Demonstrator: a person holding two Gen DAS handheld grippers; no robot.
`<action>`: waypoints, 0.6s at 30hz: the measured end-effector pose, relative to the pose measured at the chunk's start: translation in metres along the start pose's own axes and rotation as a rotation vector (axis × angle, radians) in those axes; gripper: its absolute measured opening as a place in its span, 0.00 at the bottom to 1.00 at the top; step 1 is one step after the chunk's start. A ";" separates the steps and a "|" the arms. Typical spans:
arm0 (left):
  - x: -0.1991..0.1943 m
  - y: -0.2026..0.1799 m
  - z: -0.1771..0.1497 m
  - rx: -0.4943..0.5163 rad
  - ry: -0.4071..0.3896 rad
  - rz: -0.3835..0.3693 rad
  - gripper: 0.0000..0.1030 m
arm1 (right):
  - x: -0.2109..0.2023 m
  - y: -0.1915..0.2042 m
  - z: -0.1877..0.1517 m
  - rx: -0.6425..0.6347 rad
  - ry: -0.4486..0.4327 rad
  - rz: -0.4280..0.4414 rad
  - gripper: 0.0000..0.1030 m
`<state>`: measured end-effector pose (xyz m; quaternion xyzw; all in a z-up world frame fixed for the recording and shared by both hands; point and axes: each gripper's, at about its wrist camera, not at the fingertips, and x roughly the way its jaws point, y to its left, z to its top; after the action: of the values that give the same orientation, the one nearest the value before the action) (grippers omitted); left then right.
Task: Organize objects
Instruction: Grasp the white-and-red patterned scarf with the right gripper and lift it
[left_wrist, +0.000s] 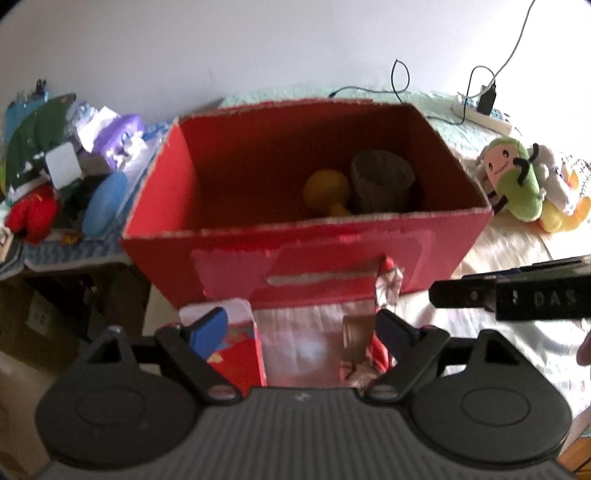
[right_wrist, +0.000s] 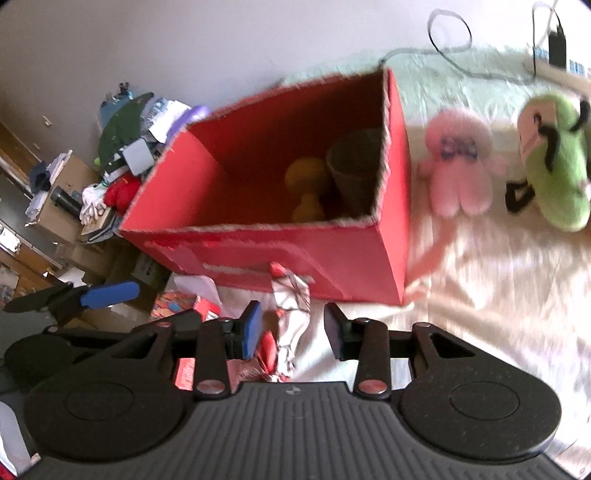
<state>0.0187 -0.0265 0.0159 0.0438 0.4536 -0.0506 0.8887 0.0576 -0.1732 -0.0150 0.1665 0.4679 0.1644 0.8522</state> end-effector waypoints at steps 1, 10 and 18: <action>0.002 0.000 -0.004 0.000 0.007 -0.009 0.81 | 0.004 -0.004 -0.001 0.013 0.012 0.001 0.38; 0.015 -0.006 -0.034 0.017 0.068 -0.237 0.78 | 0.032 -0.025 -0.019 0.150 0.108 0.080 0.40; 0.040 -0.017 -0.041 0.044 0.135 -0.325 0.80 | 0.046 -0.022 -0.028 0.178 0.140 0.113 0.45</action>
<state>0.0069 -0.0398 -0.0410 -0.0075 0.5122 -0.2006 0.8351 0.0601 -0.1690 -0.0729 0.2555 0.5290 0.1813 0.7887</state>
